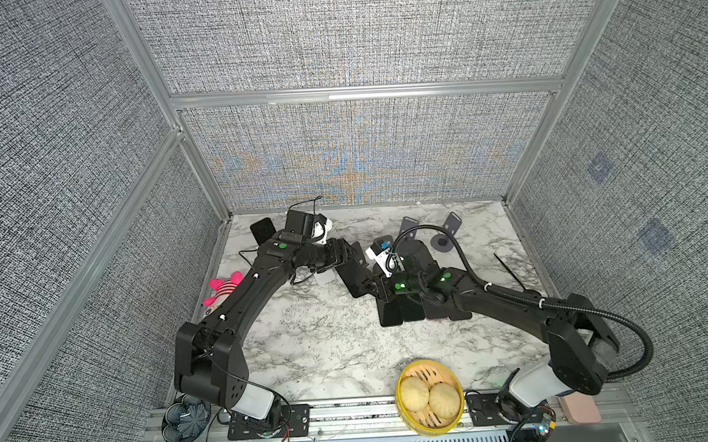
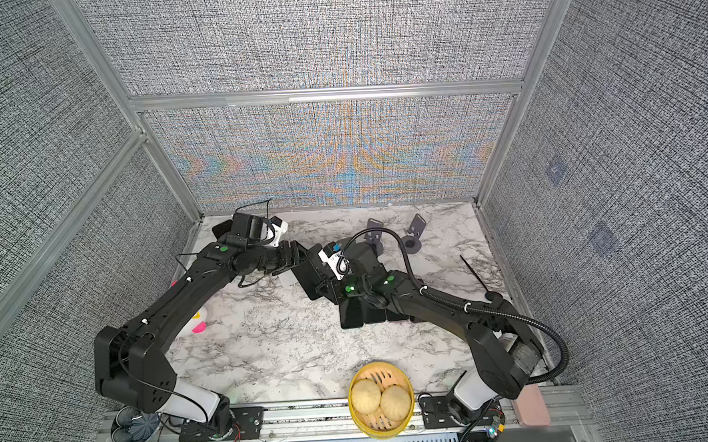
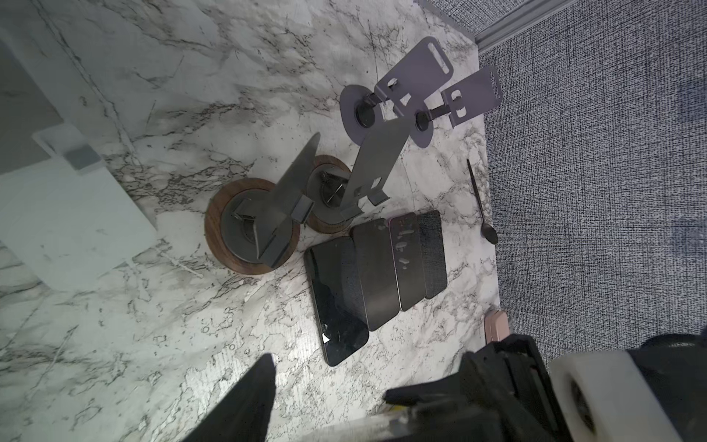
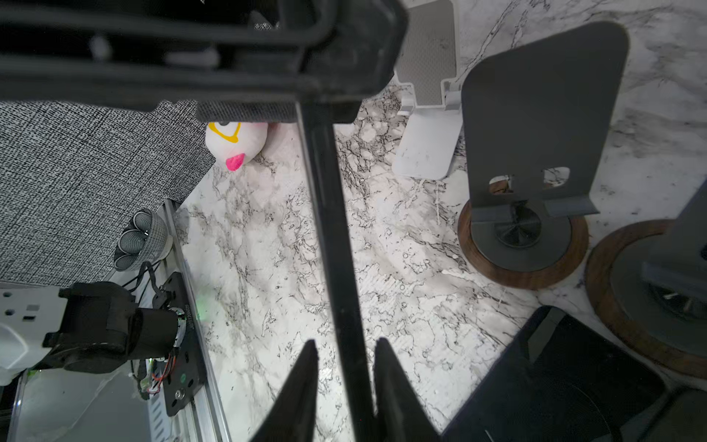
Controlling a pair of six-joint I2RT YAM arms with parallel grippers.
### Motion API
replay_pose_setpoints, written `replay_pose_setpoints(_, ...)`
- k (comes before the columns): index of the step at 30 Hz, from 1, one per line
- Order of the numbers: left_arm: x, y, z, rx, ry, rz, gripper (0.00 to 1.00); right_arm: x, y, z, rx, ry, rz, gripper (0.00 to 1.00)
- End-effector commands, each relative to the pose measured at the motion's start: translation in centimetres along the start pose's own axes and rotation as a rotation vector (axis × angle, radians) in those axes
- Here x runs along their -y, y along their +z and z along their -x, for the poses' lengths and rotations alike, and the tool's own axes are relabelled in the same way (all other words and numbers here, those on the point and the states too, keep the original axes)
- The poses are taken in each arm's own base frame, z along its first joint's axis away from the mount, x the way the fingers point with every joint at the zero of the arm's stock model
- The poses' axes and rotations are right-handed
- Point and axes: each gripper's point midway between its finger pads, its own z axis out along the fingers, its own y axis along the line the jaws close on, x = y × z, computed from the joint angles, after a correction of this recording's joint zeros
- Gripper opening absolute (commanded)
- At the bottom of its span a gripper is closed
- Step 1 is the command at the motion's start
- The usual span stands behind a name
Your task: Remove the phone from the phone stand
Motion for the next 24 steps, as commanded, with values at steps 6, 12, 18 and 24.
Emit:
replay_pose_setpoints(6, 1.2, -0.3, 1.1, 0.077, -0.024, -0.073, 0.44, -0.4, 0.2, 1.3, 0.073, 0.008, 0.003, 0.01)
replay_pose_setpoints(12, 0.4, -0.3, 0.8, 0.123, -0.063, -0.064, 0.92, -0.6, 0.2, 2.1, 0.105, 0.025, -0.003, 0.0)
replay_pose_setpoints(18, -0.5, 0.2, -0.1, 0.204, -0.17, -0.05, 0.98, -0.1, -0.1, 2.9, 0.158, -0.007, -0.125, 0.0)
replay_pose_setpoints(24, 0.9, 0.0, -0.5, 0.257, -0.186, -0.074, 0.98, -0.3, -0.1, 3.4, 0.192, -0.002, -0.147, 0.0)
